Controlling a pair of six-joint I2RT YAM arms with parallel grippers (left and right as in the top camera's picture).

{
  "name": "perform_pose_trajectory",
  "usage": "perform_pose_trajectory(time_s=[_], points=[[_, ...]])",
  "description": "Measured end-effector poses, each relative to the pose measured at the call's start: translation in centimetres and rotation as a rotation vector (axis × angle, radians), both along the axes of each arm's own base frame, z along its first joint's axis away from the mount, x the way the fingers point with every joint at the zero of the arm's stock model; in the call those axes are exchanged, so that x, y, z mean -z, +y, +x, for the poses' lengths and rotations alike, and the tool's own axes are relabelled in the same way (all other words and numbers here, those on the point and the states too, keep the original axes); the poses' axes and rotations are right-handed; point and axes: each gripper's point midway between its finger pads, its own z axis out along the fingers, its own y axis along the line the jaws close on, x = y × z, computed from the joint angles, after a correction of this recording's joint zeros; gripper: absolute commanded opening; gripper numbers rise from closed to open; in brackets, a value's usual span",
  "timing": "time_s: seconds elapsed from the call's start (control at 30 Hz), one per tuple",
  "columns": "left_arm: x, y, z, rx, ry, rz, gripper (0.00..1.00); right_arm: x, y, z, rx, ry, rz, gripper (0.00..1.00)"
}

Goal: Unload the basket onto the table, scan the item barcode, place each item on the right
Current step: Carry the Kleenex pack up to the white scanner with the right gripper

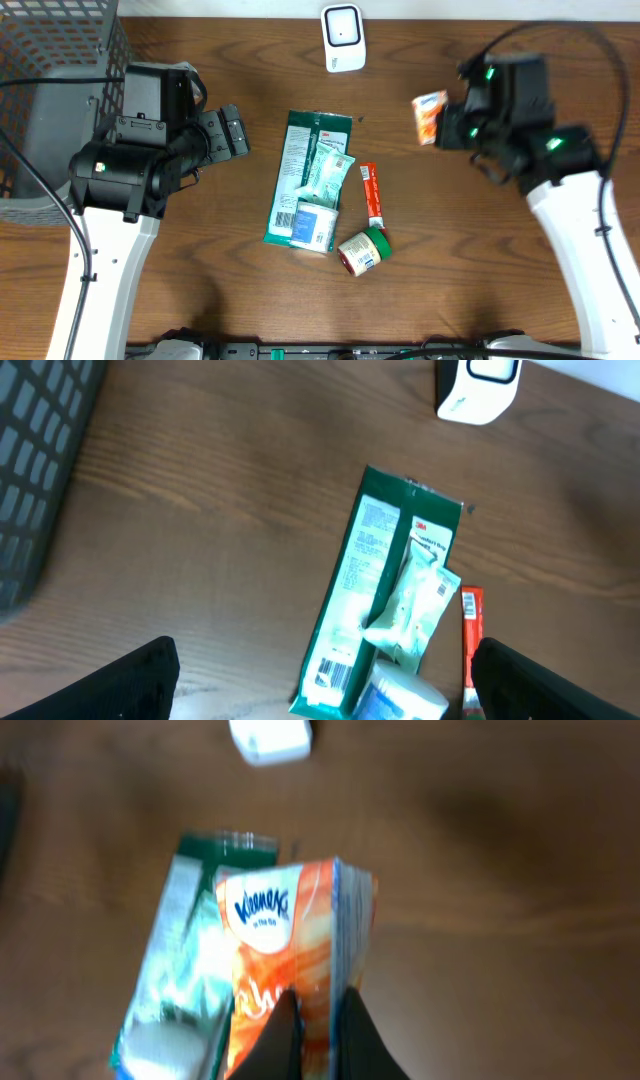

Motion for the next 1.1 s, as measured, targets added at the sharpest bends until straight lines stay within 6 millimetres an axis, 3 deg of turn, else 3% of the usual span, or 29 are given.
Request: perform_pose_trajectory(time_s=[0.07, 0.2, 0.37, 0.47, 0.57, 0.67, 0.83, 0.97, 1.1], points=[[0.0, 0.0, 0.0, 0.000, 0.000, 0.000, 0.94, -3.2, -0.8, 0.8, 0.025, 0.015, -0.068, 0.01], [0.0, 0.0, 0.0, 0.000, 0.000, 0.000, 0.94, -5.6, -1.4, 2.7, 0.057, 0.022, -0.143, 0.01], [0.0, 0.0, 0.0, 0.000, 0.000, 0.000, 0.94, -7.9, -1.3, 7.3, 0.114, -0.065, -0.271, 0.01], [0.0, 0.0, 0.0, 0.000, 0.001, 0.000, 0.94, -8.9, -0.1, 10.3, 0.135, -0.173, -0.360, 0.01], [0.0, 0.0, 0.0, 0.000, 0.000, 0.000, 0.94, -8.8, 2.4, 12.7, 0.116, -0.255, -0.435, 0.01], [0.0, 0.0, 0.0, 0.000, 0.000, 0.000, 0.94, -6.9, 5.2, 14.6, 0.073, -0.279, -0.501, 0.01], [0.0, 0.0, 0.0, 0.000, 0.001, 0.000, 0.94, -0.9, 9.2, 18.1, -0.006, -0.267, -0.586, 0.01], [0.0, 0.0, 0.0, 0.000, 0.000, 0.000, 0.94, 4.9, 10.5, 20.9, -0.036, -0.237, -0.644, 0.01], [0.0, 0.0, 0.0, 0.000, 0.001, 0.000, 0.94, 9.0, 11.0, 23.0, -0.028, -0.238, -0.681, 0.01]])
